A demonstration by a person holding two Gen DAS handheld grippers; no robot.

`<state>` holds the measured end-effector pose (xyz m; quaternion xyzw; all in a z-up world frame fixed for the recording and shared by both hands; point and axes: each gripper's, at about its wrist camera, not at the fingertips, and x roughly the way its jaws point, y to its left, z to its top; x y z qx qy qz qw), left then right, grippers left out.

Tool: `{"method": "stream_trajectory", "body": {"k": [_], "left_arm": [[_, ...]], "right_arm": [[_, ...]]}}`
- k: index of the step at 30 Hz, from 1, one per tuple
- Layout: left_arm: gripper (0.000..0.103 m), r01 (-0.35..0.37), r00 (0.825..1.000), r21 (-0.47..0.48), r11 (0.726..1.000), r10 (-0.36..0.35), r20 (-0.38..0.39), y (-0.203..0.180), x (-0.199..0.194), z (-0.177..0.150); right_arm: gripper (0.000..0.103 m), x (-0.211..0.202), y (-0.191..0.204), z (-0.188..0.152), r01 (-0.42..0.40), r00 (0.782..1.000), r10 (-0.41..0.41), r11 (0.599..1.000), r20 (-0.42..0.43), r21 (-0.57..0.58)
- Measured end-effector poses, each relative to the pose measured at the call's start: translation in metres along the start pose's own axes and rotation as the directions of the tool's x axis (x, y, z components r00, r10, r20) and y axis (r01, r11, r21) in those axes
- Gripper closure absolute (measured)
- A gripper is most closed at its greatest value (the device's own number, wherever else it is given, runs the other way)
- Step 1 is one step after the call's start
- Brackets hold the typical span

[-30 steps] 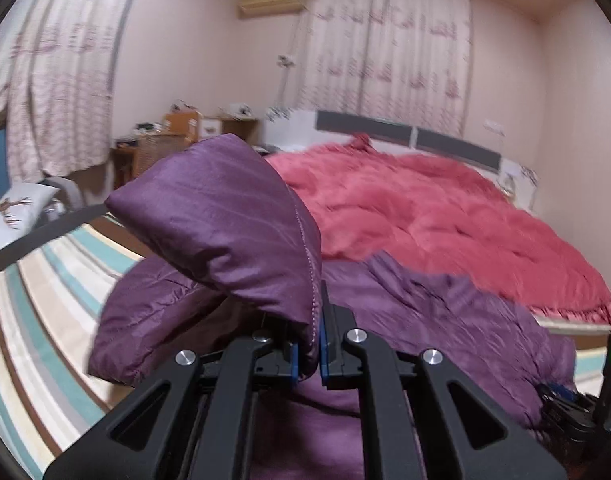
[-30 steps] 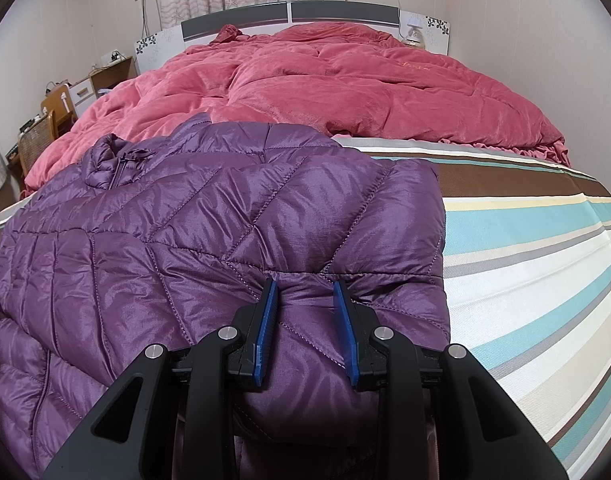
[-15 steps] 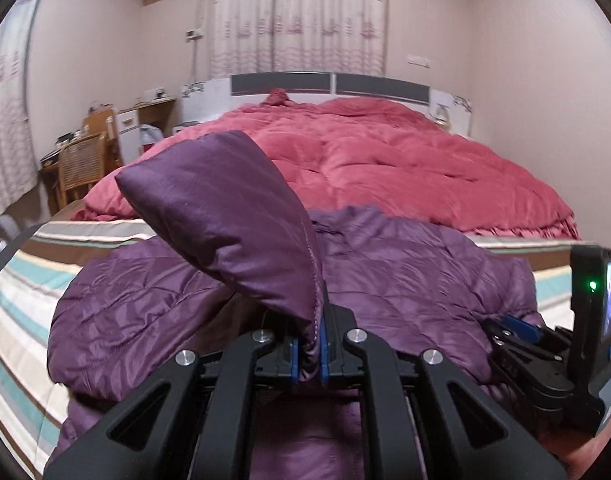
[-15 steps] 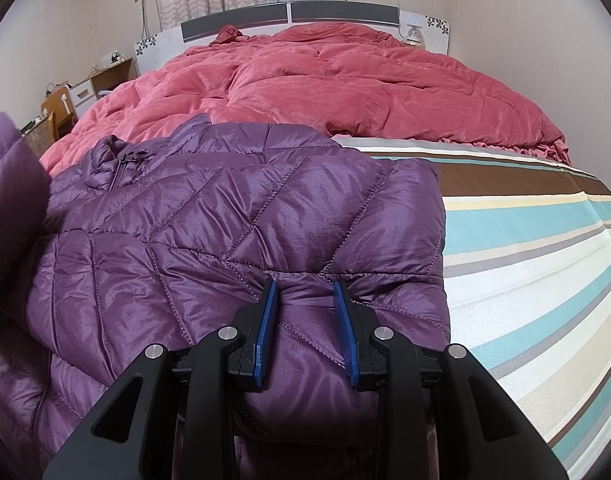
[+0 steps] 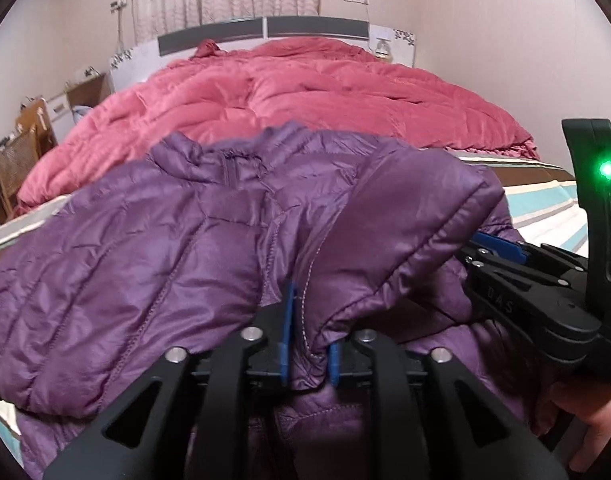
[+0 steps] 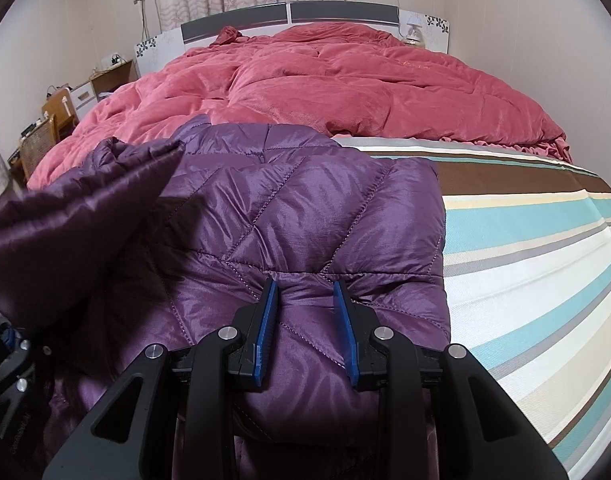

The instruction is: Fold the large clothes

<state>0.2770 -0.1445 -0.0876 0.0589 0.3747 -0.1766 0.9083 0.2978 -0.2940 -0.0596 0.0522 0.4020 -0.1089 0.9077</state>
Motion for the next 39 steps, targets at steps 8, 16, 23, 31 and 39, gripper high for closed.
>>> {"method": "stream_trajectory", "body": {"k": [8,16,23,31,39], "left_arm": [[0.049,0.11,0.993,0.031,0.993,-0.111,0.037,-0.021,-0.025,-0.002],[0.049,0.202,0.978,-0.096,0.975,-0.196,0.07,0.014,-0.046,-0.004],[0.03,0.05,0.995,-0.202,0.978,-0.031,0.096,0.065,-0.067,-0.01],[0.008,-0.201,0.971,-0.406,0.891,0.235,0.035,0.142,-0.077,-0.022],[0.022,-0.291,0.954,-0.329,0.898,0.297,-0.033,0.164,-0.047,0.007]], "right_arm": [[0.074,0.0,0.002,0.0,-0.006,1.0,0.006,1.0,0.001,0.003],[0.074,0.0,0.001,-0.001,-0.007,1.0,0.007,1.0,-0.003,0.002],[0.074,-0.014,0.002,0.01,-0.014,1.0,0.015,1.0,0.002,-0.022],[0.047,-0.08,0.031,0.029,-0.08,0.978,0.09,0.995,0.188,-0.06],[0.058,-0.031,0.092,0.032,-0.162,0.984,0.17,0.976,0.045,-0.145]]}}
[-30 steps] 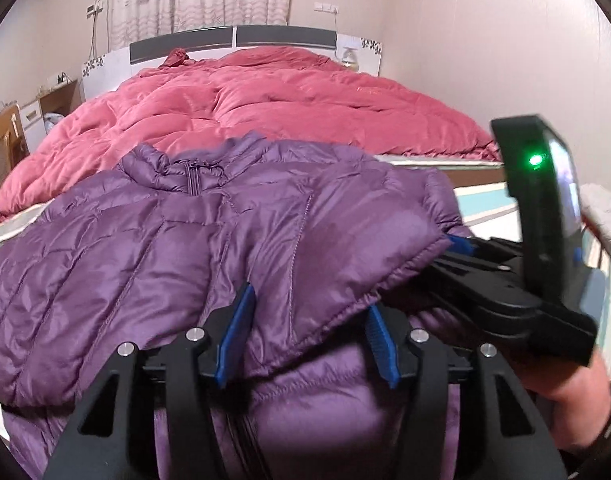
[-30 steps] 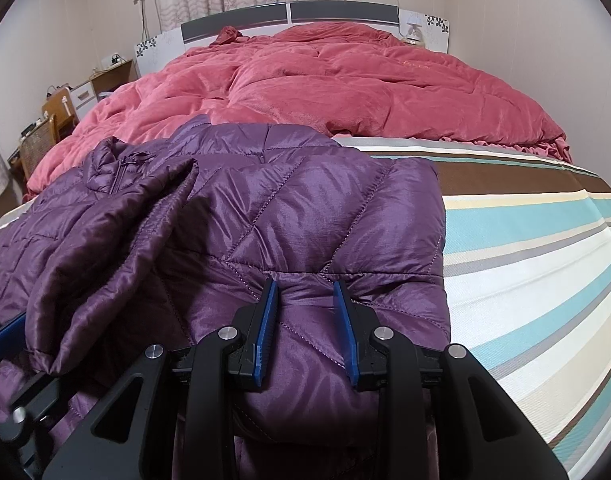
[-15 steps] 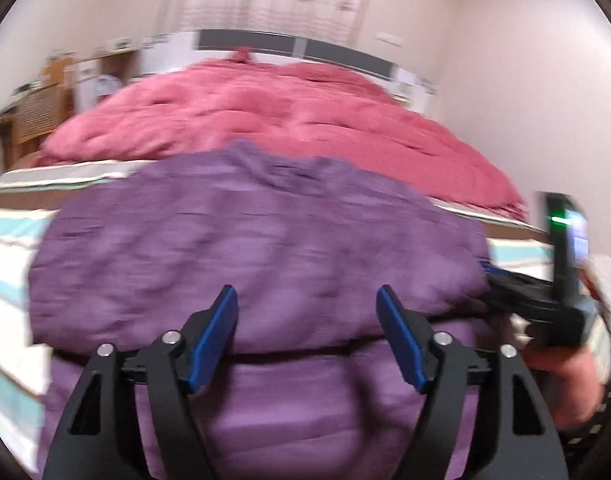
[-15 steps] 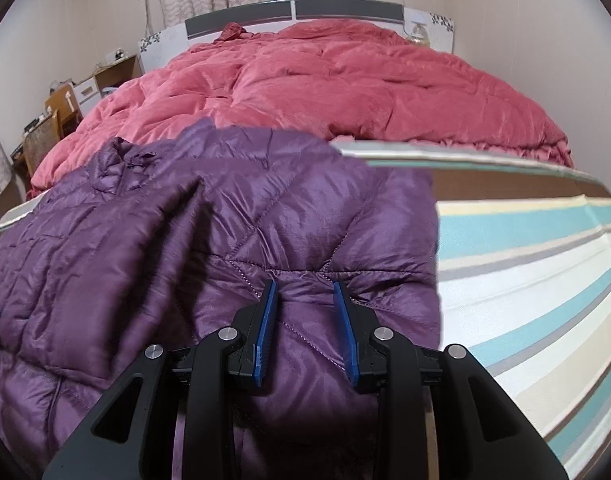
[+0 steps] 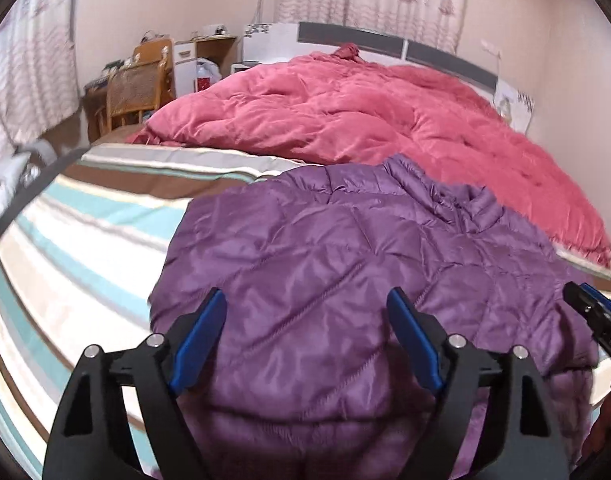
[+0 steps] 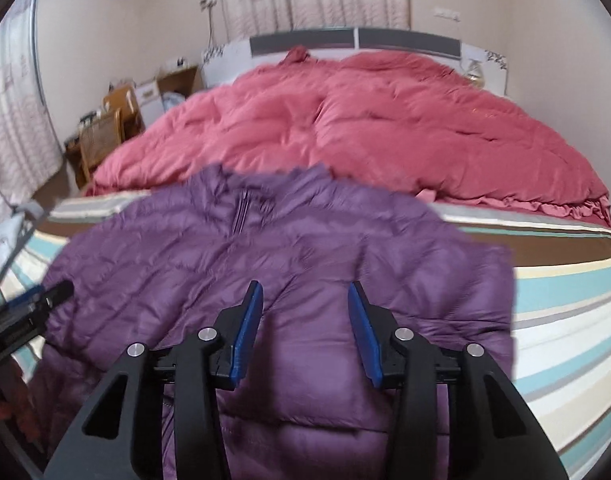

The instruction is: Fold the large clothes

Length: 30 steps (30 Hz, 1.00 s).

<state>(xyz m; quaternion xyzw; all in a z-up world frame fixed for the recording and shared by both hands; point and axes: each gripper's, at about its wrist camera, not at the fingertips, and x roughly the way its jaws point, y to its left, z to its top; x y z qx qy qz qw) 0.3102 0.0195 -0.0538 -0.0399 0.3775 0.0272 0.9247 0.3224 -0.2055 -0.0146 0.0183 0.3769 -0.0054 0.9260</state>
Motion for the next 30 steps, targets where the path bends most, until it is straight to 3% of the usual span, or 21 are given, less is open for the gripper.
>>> {"method": "stream_trajectory", "body": {"k": [7,12,14,17,22,26,30], "left_arm": [[0.025,-0.071,0.996,0.082,0.994,0.076,-0.055,0.003,0.044,0.004],[0.022,-0.014,0.996,0.007,1.0,0.015,-0.088,0.025,0.062,0.002],[0.022,-0.021,0.996,0.016,1.0,0.023,-0.088,0.024,0.063,0.001],[0.02,-0.031,0.997,0.019,0.999,0.032,-0.072,0.022,0.058,0.002],[0.003,-0.073,0.997,-0.014,0.997,0.073,0.015,0.016,0.022,0.004],[0.002,-0.043,0.998,0.006,0.999,0.043,0.044,0.0,0.011,0.019],[0.003,-0.078,0.997,0.099,0.992,0.076,0.025,-0.032,0.034,0.033]], "right_arm": [[0.058,0.049,-0.01,-0.001,0.033,0.997,-0.03,0.999,-0.065,0.037],[0.058,0.058,-0.007,-0.007,0.065,0.996,-0.064,0.998,-0.061,0.008],[0.058,0.057,-0.009,-0.007,0.056,0.997,-0.055,0.998,-0.061,0.018],[0.058,0.056,-0.011,-0.007,0.056,0.997,-0.055,0.998,-0.061,0.019],[0.057,0.043,-0.011,-0.002,0.051,0.997,-0.05,0.999,-0.054,0.013],[0.057,0.019,-0.021,0.015,0.021,0.999,-0.022,0.998,0.026,0.059],[0.057,0.039,-0.029,0.028,0.066,0.998,-0.065,0.996,-0.016,0.061]]}}
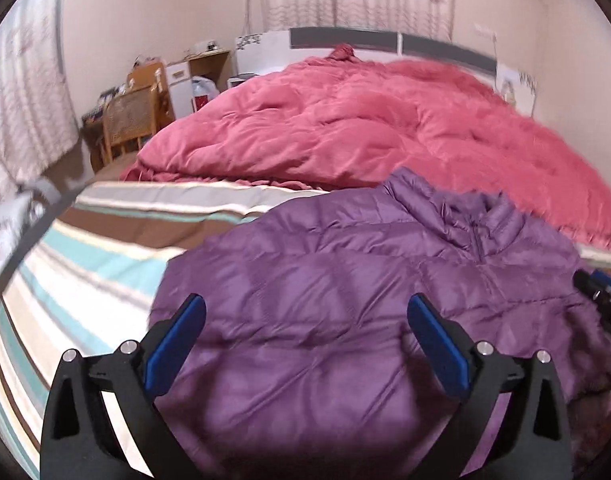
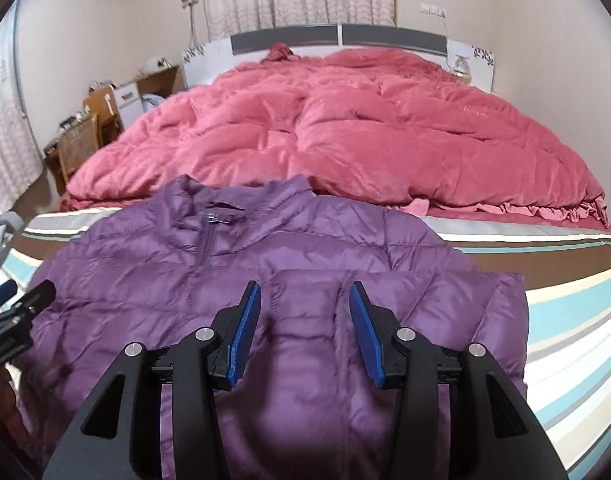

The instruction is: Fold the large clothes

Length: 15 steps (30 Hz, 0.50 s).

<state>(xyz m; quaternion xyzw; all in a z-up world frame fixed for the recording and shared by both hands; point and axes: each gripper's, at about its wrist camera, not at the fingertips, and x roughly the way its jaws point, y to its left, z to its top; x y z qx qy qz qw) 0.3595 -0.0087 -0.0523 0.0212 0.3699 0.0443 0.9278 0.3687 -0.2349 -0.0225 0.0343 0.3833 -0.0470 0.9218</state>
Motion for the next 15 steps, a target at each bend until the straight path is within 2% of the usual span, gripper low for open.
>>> {"method": "stream_trajectory", "body": {"k": [3,5,8,12,15], "left_arm": [[0.003,-0.035,0.999,0.083,0.996,0.037,-0.03,-0.02,0.024,0.008],[0.002,-0.048,0.998,0.105,0.993,0.051,-0.031,-0.024,0.035,0.01],[0.002,-0.025,0.998,0.104,0.994,0.031,-0.058,-0.026,0.05,0.012],[0.002,0.057,0.992,0.031,0.998,-0.053,-0.114,-0.015,0.071,0.007],[0.002,0.056,0.991,0.03,0.998,-0.052,-0.119,-0.018,0.075,0.006]], "right_arm": [[0.057,0.023,-0.003,0.003,0.026,0.998,-0.025,1.0,-0.049,0.012],[0.057,0.038,-0.003,0.004,0.036,0.997,-0.035,0.999,-0.066,0.006],[0.057,0.05,0.003,0.001,0.064,0.995,-0.067,0.997,-0.068,-0.045],[0.057,0.06,0.005,0.001,0.076,0.994,-0.08,0.995,-0.075,-0.058],[0.057,0.061,0.004,0.001,0.079,0.994,-0.084,0.995,-0.073,-0.062]]}}
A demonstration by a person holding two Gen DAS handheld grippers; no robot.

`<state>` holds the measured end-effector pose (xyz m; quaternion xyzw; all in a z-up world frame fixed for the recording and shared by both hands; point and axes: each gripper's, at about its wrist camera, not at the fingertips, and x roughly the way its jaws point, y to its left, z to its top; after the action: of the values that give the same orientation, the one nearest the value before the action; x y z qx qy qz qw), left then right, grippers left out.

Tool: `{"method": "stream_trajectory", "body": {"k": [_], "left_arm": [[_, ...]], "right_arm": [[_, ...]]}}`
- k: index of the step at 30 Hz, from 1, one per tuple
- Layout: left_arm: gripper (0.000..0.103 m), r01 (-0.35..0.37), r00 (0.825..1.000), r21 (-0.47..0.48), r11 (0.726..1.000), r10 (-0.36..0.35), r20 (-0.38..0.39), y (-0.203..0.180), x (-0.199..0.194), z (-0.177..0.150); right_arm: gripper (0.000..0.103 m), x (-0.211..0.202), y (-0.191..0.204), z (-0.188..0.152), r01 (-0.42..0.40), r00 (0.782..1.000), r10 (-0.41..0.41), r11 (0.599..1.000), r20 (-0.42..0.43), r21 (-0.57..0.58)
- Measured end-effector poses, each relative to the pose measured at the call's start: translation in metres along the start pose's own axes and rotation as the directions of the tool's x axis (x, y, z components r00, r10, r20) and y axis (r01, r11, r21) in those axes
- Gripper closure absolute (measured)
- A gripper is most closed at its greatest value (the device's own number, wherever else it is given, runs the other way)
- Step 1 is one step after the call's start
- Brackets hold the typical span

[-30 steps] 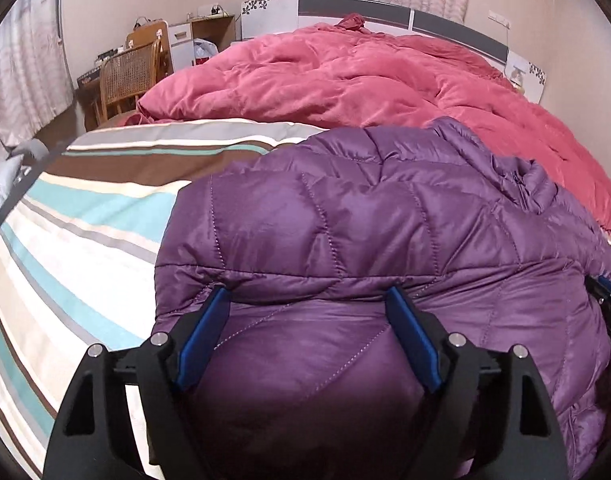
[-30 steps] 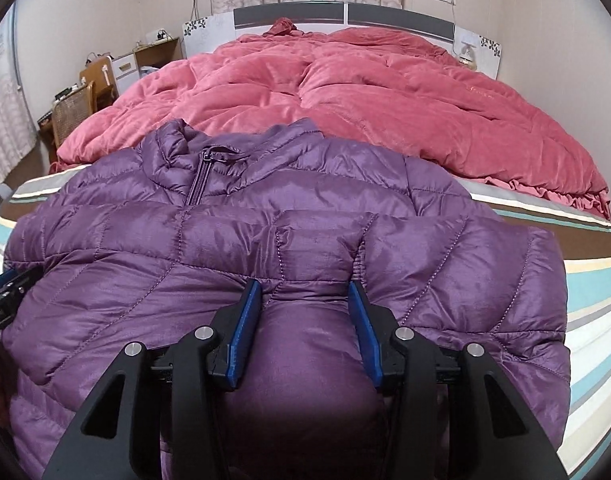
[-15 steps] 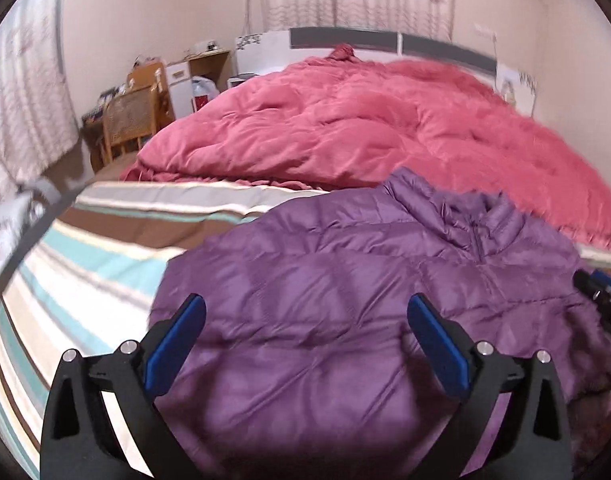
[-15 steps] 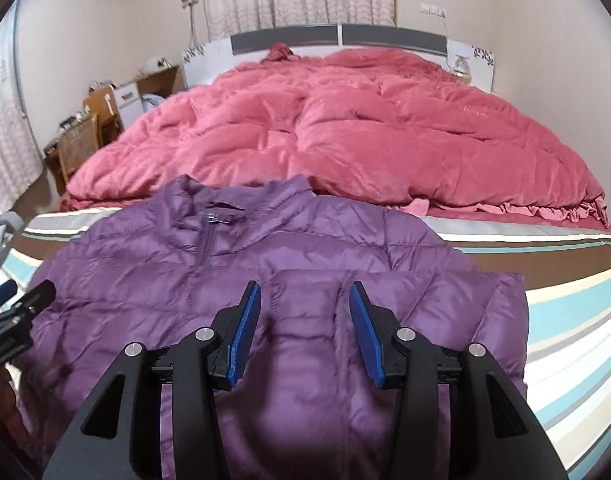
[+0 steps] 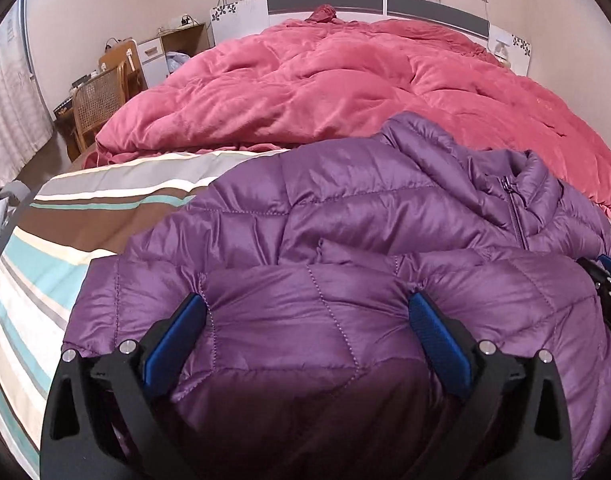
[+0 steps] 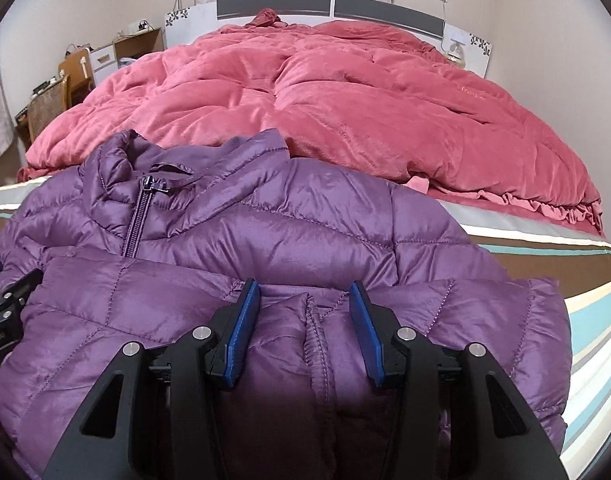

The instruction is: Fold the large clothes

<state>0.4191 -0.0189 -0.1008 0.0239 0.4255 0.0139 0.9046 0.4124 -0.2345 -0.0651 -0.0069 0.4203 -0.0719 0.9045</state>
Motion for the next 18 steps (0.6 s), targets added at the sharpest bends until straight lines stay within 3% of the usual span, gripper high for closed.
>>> {"method": "stream_trajectory", "body": {"k": [4,8,18], "left_arm": [[0.002,-0.002,1.0,0.003,1.0,0.002,-0.003,0.002,-0.012,-0.003],[0.002,0.001,1.0,0.019,1.0,-0.001,0.016,0.01,-0.045,-0.018],[0.002,0.091,0.995,-0.005,0.996,-0.091,-0.026,0.051,-0.117,-0.101]], "right_arm": [[0.056,-0.011,-0.009,0.0,-0.066,0.998,0.065,0.997,0.013,0.041],[0.045,-0.05,-0.019,-0.013,-0.089,0.995,0.087,0.995,0.046,0.053],[0.044,-0.14,-0.04,-0.074,-0.155,0.988,0.153,0.985,0.026,0.07]]}}
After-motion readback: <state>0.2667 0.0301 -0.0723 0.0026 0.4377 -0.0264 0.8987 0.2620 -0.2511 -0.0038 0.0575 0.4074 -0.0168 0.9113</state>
